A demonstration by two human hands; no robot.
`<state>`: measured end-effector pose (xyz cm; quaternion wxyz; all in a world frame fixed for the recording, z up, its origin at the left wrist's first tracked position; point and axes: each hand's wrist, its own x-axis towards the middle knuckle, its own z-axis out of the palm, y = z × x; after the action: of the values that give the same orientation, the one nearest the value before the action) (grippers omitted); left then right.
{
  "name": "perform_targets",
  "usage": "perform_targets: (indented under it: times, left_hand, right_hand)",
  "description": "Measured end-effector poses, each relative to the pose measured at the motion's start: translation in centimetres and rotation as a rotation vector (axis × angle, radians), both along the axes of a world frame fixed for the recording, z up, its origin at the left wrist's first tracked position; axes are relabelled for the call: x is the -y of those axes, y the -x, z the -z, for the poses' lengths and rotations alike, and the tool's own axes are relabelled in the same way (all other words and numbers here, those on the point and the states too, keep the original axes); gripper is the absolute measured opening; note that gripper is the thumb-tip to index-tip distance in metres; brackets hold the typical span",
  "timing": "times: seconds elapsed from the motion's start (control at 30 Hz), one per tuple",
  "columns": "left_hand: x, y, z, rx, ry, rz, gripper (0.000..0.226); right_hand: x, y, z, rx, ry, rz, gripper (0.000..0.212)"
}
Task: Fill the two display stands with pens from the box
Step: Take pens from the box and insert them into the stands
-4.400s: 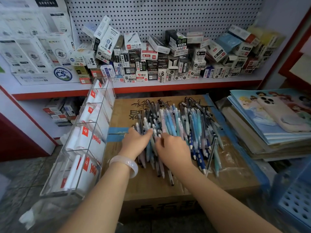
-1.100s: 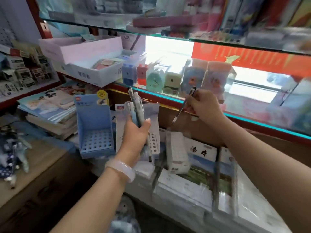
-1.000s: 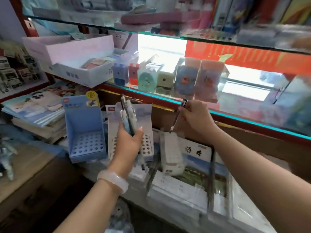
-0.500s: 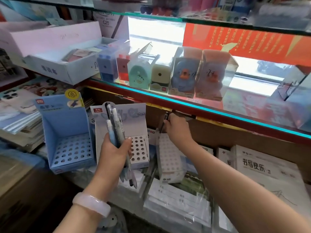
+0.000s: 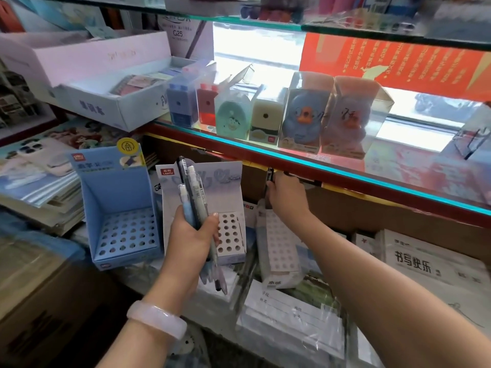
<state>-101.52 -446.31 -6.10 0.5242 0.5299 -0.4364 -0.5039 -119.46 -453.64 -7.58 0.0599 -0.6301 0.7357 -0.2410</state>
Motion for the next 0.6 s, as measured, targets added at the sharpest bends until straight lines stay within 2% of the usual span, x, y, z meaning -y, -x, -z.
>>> perform_targets:
  times: [0.37, 0.6]
  left_hand:
    - [-0.1, -0.2, -0.2, 0.002, -0.001, 0.006, 0.014]
    - [-0.2, -0.1, -0.2, -0.009, -0.016, -0.006, 0.012]
  right_hand:
    - [0.2, 0.8, -0.2, -0.049, -0.047, -0.006, 0.016]
    - [0.0, 0.0, 2.0, -0.035, -0.163, 0.000, 0.019]
